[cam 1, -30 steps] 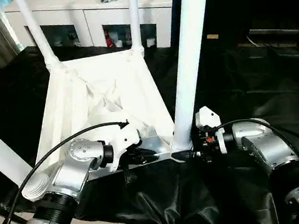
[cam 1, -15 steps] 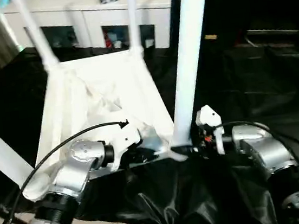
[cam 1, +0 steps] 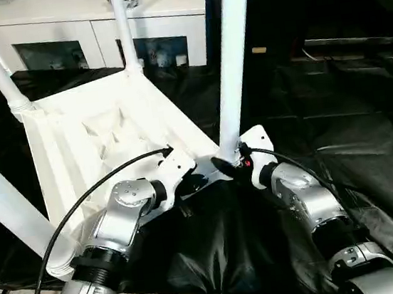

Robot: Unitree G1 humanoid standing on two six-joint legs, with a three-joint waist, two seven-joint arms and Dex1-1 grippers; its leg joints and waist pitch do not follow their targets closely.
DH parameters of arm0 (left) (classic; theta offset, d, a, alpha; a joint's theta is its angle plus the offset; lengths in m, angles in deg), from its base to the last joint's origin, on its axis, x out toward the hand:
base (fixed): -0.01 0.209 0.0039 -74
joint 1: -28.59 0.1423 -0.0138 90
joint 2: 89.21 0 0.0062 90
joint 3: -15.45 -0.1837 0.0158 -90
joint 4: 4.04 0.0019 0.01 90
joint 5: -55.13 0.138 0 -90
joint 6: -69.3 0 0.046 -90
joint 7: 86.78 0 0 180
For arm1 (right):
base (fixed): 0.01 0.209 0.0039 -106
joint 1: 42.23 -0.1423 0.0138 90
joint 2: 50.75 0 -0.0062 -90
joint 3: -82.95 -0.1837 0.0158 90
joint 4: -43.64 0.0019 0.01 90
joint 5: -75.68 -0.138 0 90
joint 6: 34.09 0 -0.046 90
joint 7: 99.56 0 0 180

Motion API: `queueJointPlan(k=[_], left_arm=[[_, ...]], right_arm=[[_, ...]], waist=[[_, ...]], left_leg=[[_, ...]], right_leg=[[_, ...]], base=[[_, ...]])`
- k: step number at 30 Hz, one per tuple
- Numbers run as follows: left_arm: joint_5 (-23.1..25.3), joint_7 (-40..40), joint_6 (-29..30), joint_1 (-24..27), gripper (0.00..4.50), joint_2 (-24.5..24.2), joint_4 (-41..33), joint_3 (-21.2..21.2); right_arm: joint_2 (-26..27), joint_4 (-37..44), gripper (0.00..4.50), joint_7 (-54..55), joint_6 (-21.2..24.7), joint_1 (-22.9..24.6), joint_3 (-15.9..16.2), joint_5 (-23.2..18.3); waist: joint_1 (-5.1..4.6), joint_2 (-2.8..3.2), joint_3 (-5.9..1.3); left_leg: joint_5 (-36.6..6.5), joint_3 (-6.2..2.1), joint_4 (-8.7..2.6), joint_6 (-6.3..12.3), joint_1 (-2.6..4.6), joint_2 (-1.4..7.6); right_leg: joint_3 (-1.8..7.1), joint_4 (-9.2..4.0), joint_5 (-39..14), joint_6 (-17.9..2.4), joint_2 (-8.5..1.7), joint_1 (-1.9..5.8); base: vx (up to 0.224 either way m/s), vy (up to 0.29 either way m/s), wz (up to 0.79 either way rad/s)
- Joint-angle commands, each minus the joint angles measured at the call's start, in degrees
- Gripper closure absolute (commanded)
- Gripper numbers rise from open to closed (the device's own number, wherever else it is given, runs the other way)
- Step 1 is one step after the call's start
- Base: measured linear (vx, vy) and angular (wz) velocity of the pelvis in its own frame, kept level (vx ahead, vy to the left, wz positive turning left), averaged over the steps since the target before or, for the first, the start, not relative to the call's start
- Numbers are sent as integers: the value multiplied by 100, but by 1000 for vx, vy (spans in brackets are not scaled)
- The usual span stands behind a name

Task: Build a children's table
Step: Rotate leg to tighten

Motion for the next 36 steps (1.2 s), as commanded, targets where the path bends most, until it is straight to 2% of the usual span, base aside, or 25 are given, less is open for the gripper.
queueJointPlan(k=[1, 6, 9, 11, 12, 14, 15, 17, 19, 22, 24, 26, 27, 30, 34, 35, 36], left_arm=[[-155, 61, -257, -185, 450, 255, -195, -226], [-360, 773, -436, 35, 450, -149, -451, -263], [-524, 1183, -527, 121, 450, -359, -578, -232], [-628, 1532, -558, 142, 450, -548, -626, -220], [-628, 1532, -558, 142, 450, -548, -626, -220], [-670, 1839, -581, 104, 450, -721, -582, -230], [-676, 1869, -578, 101, 450, -738, -579, -232], [-705, 2021, -578, 86, 450, -822, -569, -247], [-745, 2259, -536, 63, 450, -935, -568, -275], [-777, 2373, -492, 36, 450, -987, -561, -295], [-796, 2431, -484, 18, 450, -1012, -547, -310], [-831, 2511, -496, -1, 450, -1040, -526, -324], [-839, 2532, -500, -6, 450, -1047, -516, -329], [-824, 2507, -526, -10, 450, -1038, -493, -329], [-743, 2232, -561, -42, 450, -931, -406, -272], [-725, 2043, -538, -70, 450, -841, -359, -229], [-706, 1748, -489, -106, 450, -684, -310, -171]], right_arm=[[349, 79, 64, -898, 55, 0, 692, -73], [-175, 229, 51, -1567, -91, 59, 759, -105], [-497, 351, 51, -2132, -158, 100, 758, -206], [-796, 526, 51, -2765, -114, 149, 757, -352], [-796, 526, 51, -2765, -114, 149, 757, -352], [-1107, 689, 51, -3411, -26, 197, 812, -458], [-1134, 701, 51, -3468, -10, 200, 818, -469], [-1264, 760, 84, -3737, 63, 215, 854, -519], [-1448, 817, 96, -4038, 163, 238, 932, -538], [-1547, 879, 125, -4211, 208, 266, 989, -545], [-1589, 935, 146, -4297, 239, 286, 1019, -556], [-1622, 1017, 146, -4380, 287, 316, 1040, -577], [-1637, 1072, 165, -4427, 304, 344, 1071, -574], [-1622, 1131, 177, -4421, 304, 392, 1116, -551], [-1521, 1137, 181, -4180, 220, 468, 1171, -451], [-1398, 1053, 181, -3856, 144, 483, 1151, -346], [-1113, 767, 181, -3015, 53, 417, 1012, -171]], waist=[[27, -27, -313], [33, -31, -338], [63, -15, -360], [101, -9, -381], [148, -9, -387], [207, -4, -391], [237, 1, -388], [271, -2, -374], [309, -1, -365], [322, -3, -345], [322, -2, -347], [326, 2, -355], [321, -2, -364], [321, -4, -376], [333, 0, -369], [334, -6, -367], [323, -4, -350]], left_leg=[[-1921, -155, -439, 87, 59, 223], [-1704, -151, -433, 175, 18, 237], [-1454, -120, -408, 269, 40, 249], [-1230, -106, -390, 353, 52, 257], [-1063, -99, -381, 429, 37, 261], [-902, -75, -364, 494, 39, 259], [-878, -69, -364, 522, 41, 271], [-984, -70, -373, 489, 42, 275], [-1166, -68, -379, 375, 73, 276], [-1355, -79, -404, 242, 78, 283], [-1392, -83, -408, 196, 87, 282], [-1346, -85, -407, 187, 86, 282], [-1274, -87, -404, 199, 73, 277], [-1147, -87, -392, 238, 58, 273], [-1148, -83, -390, 259, 61, 273], [-1199, -86, -396, 240, 63, 272], [-1276, -88, -402, 199, 66, 265]], right_leg=[[258, -574, -2475, -952, -382, 182], [265, -508, -2027, -1093, -391, 231], [278, -457, -1524, -1280, -379, 236], [278, -409, -1103, -1416, -370, 247], [273, -374, -851, -1481, -362, 269], [268, -337, -581, -1541, -348, 279], [262, -331, -550, -1573, -352, 276], [256, -351, -729, -1570, -357, 275], [264, -389, -1082, -1496, -366, 255], [271, -418, -1469, -1392, -376, 245], [274, -433, -1542, -1351, -377, 238], [275, -419, -1454, -1356, -372, 242], [271, -404, -1342, -1367, -365, 254], [270, -383, -1131, -1409, -372, 266], [270, -393, -1138, -1423, -374, 259], [266, -400, -1237, -1404, -373, 263], [270, -416, -1379, -1365, -371, 246]], base=[[0, 0, 0], [0, 0, 0], [0, 0, 0], [0, 0, 0], [0, 0, 0], [0, 0, 0], [0, 0, 0], [0, 0, 0], [0, 0, 0], [0, 0, 0], [0, 0, 0], [0, 0, 0], [0, 0, 0], [0, 0, 0], [0, 0, 0], [0, 0, 0], [0, 0, 0]])
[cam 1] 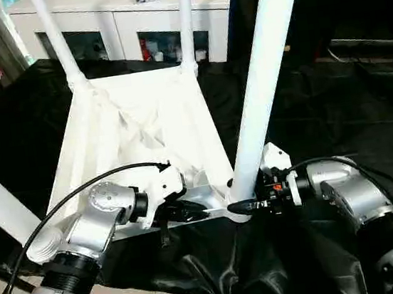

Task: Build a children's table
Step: Rotate leg to tighten

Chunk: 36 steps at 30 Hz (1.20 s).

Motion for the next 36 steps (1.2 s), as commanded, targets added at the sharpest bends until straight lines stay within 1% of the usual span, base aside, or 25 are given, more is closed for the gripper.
queueJointPlan(k=[1, 2, 3, 4, 5, 6, 7, 8, 9, 10, 11, 15, 16, 17, 20, 21, 22, 26, 29, 30, 31, 32, 33, 34, 36], left_arm=[[-23, -603, -33, -288, 450, 282, -27, 149], [-2, -822, 21, -311, 450, 411, -3, 176], [-2, -822, 21, -311, 450, 411, -3, 176], [36, -1005, 42, -322, 450, 514, 7, 184], [66, -1125, 73, -328, 450, 584, 13, 185], [191, -1587, 176, -357, 450, 868, 54, 174], [232, -1735, 206, -368, 450, 961, 71, 169], [253, -1814, 222, -373, 450, 1011, 80, 167], [253, -1814, 222, -373, 450, 1011, 80, 167], [314, -2030, 243, -396, 450, 1143, 119, 163], [379, -2248, 240, -431, 450, 1286, 177, 151], [446, -2535, 198, -499, 450, 1470, 280, 126], [454, -2584, 184, -516, 450, 1519, 297, 111], [449, -2570, 177, -522, 450, 1534, 290, 97], [435, -2380, 145, -452, 450, 1452, 151, 71], [414, -2262, 131, -408, 450, 1385, 78, 64], [414, -2262, 131, -408, 450, 1385, 78, 64], [282, -1763, -17, -237, 450, 1068, -134, 59], [144, -1367, -85, -135, 450, 828, -288, 66], [144, -1367, -85, -135, 450, 828, -288, 66], [73, -1104, -117, -91, 450, 662, -365, 63], [73, -1104, -117, -91, 450, 662, -365, 63], [61, -991, -136, -80, 450, 585, -380, 64], [42, -813, -136, -77, 450, 471, -385, 75], [28, -734, -155, -80, 450, 428, -381, 84]], right_arm=[[407, -241, 181, 731, -146, 37, 174, 240], [660, -511, 182, 1495, -198, -38, 30, 373], [660, -511, 183, 1495, -198, -38, 30, 373], [873, -735, 183, 2099, -203, -111, -106, 438], [985, -829, 183, 2357, -172, -148, -190, 423], [1367, -1104, 183, 3145, -75, -275, -425, 360], [1479, -1174, 183, 3353, -48, -311, -484, 339], [1538, -1210, 183, 3463, -34, -330, -515, 328], [1538, -1210, 183, 3463, -34, -330, -515, 328], [1678, -1281, 183, 3660, -52, -371, -538, 327], [1851, -1356, 183, 3852, -99, -439, -537, 334], [2088, -1433, 183, 3937, -297, -531, -469, 388], [2155, -1462, 148, 3906, -373, -564, -444, 388], [2186, -1468, 127, 3834, -421, -586, -456, 346], [2101, -1486, 103, 3657, -437, -640, -492, 293], [2021, -1466, 91, 3529, -414, -648, -489, 268], [2021, -1466, 77, 3529, -414, -648, -489, 268], [1579, -1244, 44, 2780, -450, -584, -341, 252], [1191, -956, 44, 2001, -433, -472, -196, 160], [1191, -956, 44, 2001, -433, -472, -196, 160], [915, -729, 44, 1435, -436, -385, -96, 81], [915, -729, 44, 1435, -436, -385, -96, 81], [788, -624, 44, 1144, -396, -349, -64, 27], [565, -477, 44, 654, -347, -304, -23, -57], [473, -433, 44, 463, -317, -292, -4, -82]], waist=[[-28, -4, -345], [-64, -9, -319], [-112, -11, -303], [-162, -15, -307], [-195, -19, -303], [-234, -9, -309], [-276, 3, -290], [-289, -2, -306], [-297, -7, -313], [-292, 3, -307], [-301, 4, -302], [-294, 8, -327], [-294, 12, -335], [-291, 10, -336], [-274, 18, -344], [-273, 5, -344], [-265, 15, -344], [-260, 5, -353], [-223, 1, -371], [-201, -3, -377], [-173, 0, -381], [-144, -3, -390], [-136, -2, -380], [-118, -3, -380], [-86, -3, -387]], left_leg=[[-1337, -105, -407, 143, 91, 251], [-1610, -128, -425, 46, 113, 229], [-1814, -145, -432, -47, 135, 222], [-1867, -177, -445, -119, 109, 217], [-1902, -187, -450, -131, 93, 214], [-1932, -200, -453, -141, 93, 217], [-2027, -216, -458, -177, 101, 214], [-2042, -219, -453, -187, 111, 209], [-2070, -209, -435, -146, 138, 199], [-2085, -191, -423, -77, 147, 197], [-2075, -186, -428, -62, 137, 202], [-1922, -177, -437, -8, 102, 207], [-1882, -173, -437, 13, 98, 212], [-1849, -169, -435, 23, 93, 210], [-1718, -155, -431, 87, 80, 211], [-1705, -154, -429, 109, 74, 212], [-1697, -151, -432, 115, 83, 217], [-1608, -148, -427, 176, 61, 222], [-1419, -136, -408, 259, 69, 231], [-1266, -121, -397, 329, 51, 234], [-1169, -115, -394, 360, 66, 240], [-1119, -113, -384, 383, 76, 239], [-1050, -102, -386, 433, 57, 238], [-1025, -99, -385, 442, 57, 245], [-1011, -96, -375, 451, 60, 251]], right_leg=[[274, -442, -1514, -1315, -382, 238], [261, -501, -2006, -1198, -389, 234], [256, -545, -2472, -1062, -401, 207], [244, -549, -2700, -947, -406, 226], [238, -560, -2790, -898, -405, 229], [235, -575, -2858, -835, -406, 227], [223, -594, -2980, -799, -406, 201], [219, -595, -3007, -772, -402, 203], [224, -622, -2994, -769, -396, 177], [241, -632, -2929, -797, -392, 154], [248, -631, -2881, -813, -388, 153], [251, -583, -2483, -909, -377, 183], [257, -568, -2332, -958, -378, 187], [258, -562, -2255, -983, -376, 192], [265, -530, -1974, -1090, -376, 213], [263, -522, -1962, -1111, -381, 221], [266, -524, -1960, -1110, -380, 217], [265, -502, -1789, -1156, -382, 246], [270, -461, -1494, -1243, -378, 260], [278, -435, -1257, -1282, -373, 269], [278, -424, -1113, -1341, -376, 264], [274, -413, -1043, -1354, -373, 270], [274, -394, -920, -1401, -359, 274], [267, -388, -905, -1412, -358, 277], [260, -381, -915, -1416, -360, 288]], base=[[0, 0, 0], [0, 0, 0], [0, 0, 0], [0, 0, 0], [0, 0, 0], [0, 0, 0], [0, 0, 0], [0, 0, 0], [0, 0, 0], [0, 0, 0], [0, 0, 0], [0, 0, 0], [0, 0, 0], [0, 0, 0], [0, 0, 0], [0, 0, 0], [0, 0, 0], [0, 0, 0], [0, 0, 0], [0, 0, 0], [0, 0, 0], [0, 0, 0], [0, 0, 0], [0, 0, 0], [0, 0, 0]])
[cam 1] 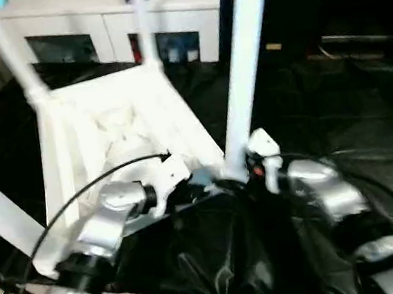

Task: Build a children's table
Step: Rotate leg to tighten

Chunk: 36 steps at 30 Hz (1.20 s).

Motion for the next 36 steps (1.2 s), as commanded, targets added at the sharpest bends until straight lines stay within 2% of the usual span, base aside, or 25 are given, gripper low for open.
queueJointPlan(k=[1, 2, 5, 7, 11, 13, 18, 21, 23, 24, 27, 28, 29, 30, 32, 33, 36], left_arm=[[-272, 315, -213, -80, 450, 15, -325, -80], [-281, 354, -210, -79, 450, -8, -330, -84], [-280, 417, -250, -105, 450, -71, -288, -67], [-325, 487, -248, -137, 450, -132, -251, -65], [-345, 571, -274, -164, 450, -155, -202, -56], [-345, 562, -304, -179, 450, -155, -169, -53], [-297, 325, -332, -206, 450, -61, -95, -25], [-179, -126, -285, -263, 450, 146, 12, 19], [-157, -271, -242, -285, 450, 239, 42, 37], [-127, -421, -202, -306, 450, 335, 68, 44], [16, -905, -59, -386, 450, 624, 178, 27], [134, -1335, 43, -476, 450, 869, 328, 27], [184, -1512, 81, -513, 450, 965, 393, 27], [235, -1728, 119, -554, 450, 1078, 472, 33], [274, -1908, 152, -591, 450, 1174, 543, 38], [331, -2169, 163, -647, 450, 1313, 652, 43], [443, -2390, 93, -719, 450, 1420, 797, 26]], right_arm=[[-101, 351, 44, -749, 83, 77, 292, -194], [-142, 377, 68, -811, 99, 84, 307, -203], [-295, 458, 82, -988, 117, 107, 323, -209], [-395, 562, 109, -1098, 179, 143, 299, -262], [-497, 684, 127, -1225, 234, 206, 340, -248], [-505, 717, 150, -1224, 220, 241, 374, -220], [-394, 730, 177, -1008, 185, 326, 406, -147], [-74, 565, 184, -244, 162, 358, 302, -2], [81, 439, 186, 192, 151, 337, 236, 83], [250, 278, 186, 654, 158, 300, 162, 161], [746, -222, 186, 1950, 125, 156, -71, 316], [1094, -515, 186, 2679, 168, 34, -240, 303], [1223, -616, 186, 2966, 189, -16, -293, 311], [1358, -729, 186, 3296, 206, -77, -328, 362], [1466, -829, 186, 3556, 182, -135, -328, 429], [1612, -970, 186, 3866, 130, -229, -248, 589], [1818, -1137, 186, 3943, -41, -388, -170, 674]], waist=[[24, -27, -373], [28, -30, -375], [56, -37, -363], [61, -42, -362], [62, -41, -377], [71, -49, -379], [64, -49, -374], [43, -65, -364], [24, -85, -365], [6, -72, -346], [-68, -68, -330], [-132, -56, -326], [-150, -54, -311], [-160, -47, -324], [-159, -50, -328], [-157, -39, -335], [-140, -42, -348]], left_leg=[[-1051, -84, -368, 434, 76, 257], [-1074, -75, -360, 435, 73, 258], [-1201, -81, -373, 339, 95, 262], [-1206, -85, -377, 292, 100, 261], [-1099, -86, -368, 304, 86, 258], [-1052, -85, -365, 331, 79, 256], [-1097, -88, -365, 322, 77, 254], [-1125, -93, -375, 258, 79, 247], [-1198, -104, -380, 205, 82, 232], [-1247, -104, -388, 159, 88, 233], [-1476, -130, -405, 7, 95, 214], [-1595, -137, -407, -43, 97, 209], [-1687, -142, -411, -57, 112, 208], [-1732, -152, -404, -75, 121, 195], [-1734, -147, -403, -33, 122, 201], [-1711, -148, -406, -25, 116, 203], [-1614, -130, -403, 19, 105, 199]], right_leg=[[263, -386, -1011, -1414, -358, 302], [268, -380, -1025, -1410, -357, 295], [274, -415, -1315, -1355, -374, 270], [276, -421, -1377, -1321, -369, 272], [275, -398, -1220, -1341, -369, 281], [272, -392, -1162, -1343, -367, 288], [271, -408, -1307, -1312, -376, 281], [276, -421, -1390, -1266, -372, 274], [271, -445, -1623, -1188, -384, 283], [277, -467, -1792, -1140, -382, 255], [259, -510, -2301, -1000, -390, 239], [261, -536, -2470, -927, -388, 226], [257, -558, -2591, -899, -387, 204], [247, -574, -2733, -844, -395, 214], [256, -590, -2661, -815, -388, 197], [257, -577, -2587, -822, -384, 202], [264, -546, -2195, -917, -371, 211]], base=[[0, 0, 0], [0, 0, 0], [0, 0, 0], [0, 0, 0], [0, 0, 0], [0, 0, 0], [0, 0, 0], [0, 0, 0], [0, 0, 0], [0, 0, 0], [0, 0, 0], [0, 0, 0], [0, 0, 0], [0, 0, 0], [0, 0, 0], [0, 0, 0], [0, 0, 0]])
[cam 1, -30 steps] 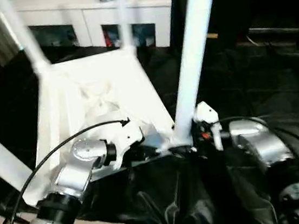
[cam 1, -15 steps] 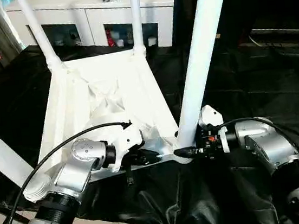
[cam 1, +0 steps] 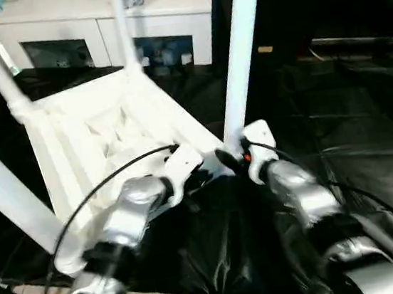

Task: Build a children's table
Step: Rotate leg to tighten

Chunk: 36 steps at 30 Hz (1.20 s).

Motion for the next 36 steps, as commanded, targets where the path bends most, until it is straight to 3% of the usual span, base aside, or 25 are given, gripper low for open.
queueJointPlan(k=[1, 4, 8, 11, 13, 19, 26, 33, 36], left_arm=[[-112, -207, -224, -232, 450, 381, -34, -118], [-170, 21, -266, -189, 450, 300, -141, -111], [-257, 356, -341, -94, 450, 132, -315, -125], [-426, 888, -456, 62, 450, -166, -542, -162], [-494, 1109, -537, 117, 450, -279, -616, -168], [-746, 2027, -685, 303, 450, -776, -898, -179], [-882, 2466, -715, 275, 450, -1077, -865, -127], [-1018, 2959, -625, 282, 450, -1287, -893, -179], [-1065, 3053, -614, 290, 450, -1313, -915, -198]], right_arm=[[534, -288, 186, -327, -63, -45, 443, 157], [529, -303, 114, -649, -213, -93, 321, -45], [348, -192, 90, -1085, -220, -76, 340, -161], [-77, -25, 59, -1700, -302, -45, 497, -119], [-237, 5, 49, -1918, -362, -45, 515, -94], [-936, 264, 49, -3207, -510, 19, 569, -184], [-1652, 830, 49, -4764, -421, 272, 885, -414], [-1807, 979, 76, -5260, -280, 325, 897, -536], [-1797, 1113, 113, -5321, -185, 415, 968, -579]], waist=[[-5, -35, -350], [11, -48, -354], [11, -54, -355], [4, -44, -358], [15, -26, -362], [66, -9, -387], [200, -28, -376], [191, -20, -372], [192, -21, -378]], left_leg=[[-1573, -132, -413, 54, 66, 206], [-1454, -124, -413, 134, 50, 214], [-1391, -120, -406, 212, 25, 210], [-1384, -123, -402, 240, 19, 217], [-1344, -116, -398, 257, 45, 235], [-1076, -90, -374, 369, 51, 253], [-1060, -70, -361, 445, 42, 265], [-1133, -84, -369, 348, 44, 261], [-1087, -84, -367, 352, 46, 262]], right_leg=[[259, -538, -2047, -988, -375, 206], [263, -503, -1756, -1076, -375, 229], [260, -489, -1681, -1125, -385, 262], [254, -484, -1655, -1153, -381, 269], [262, -471, -1510, -1235, -381, 247], [266, -377, -816, -1474, -356, 263], [260, -370, -892, -1462, -364, 278], [253, -392, -1141, -1443, -360, 267], [253, -380, -1027, -1461, -356, 268]], base=[[0, 0, 0], [0, 0, 0], [0, 0, 0], [0, 0, 0], [0, 0, 0], [0, 0, 0], [0, 0, 0], [0, 0, 0], [0, 0, 0]])
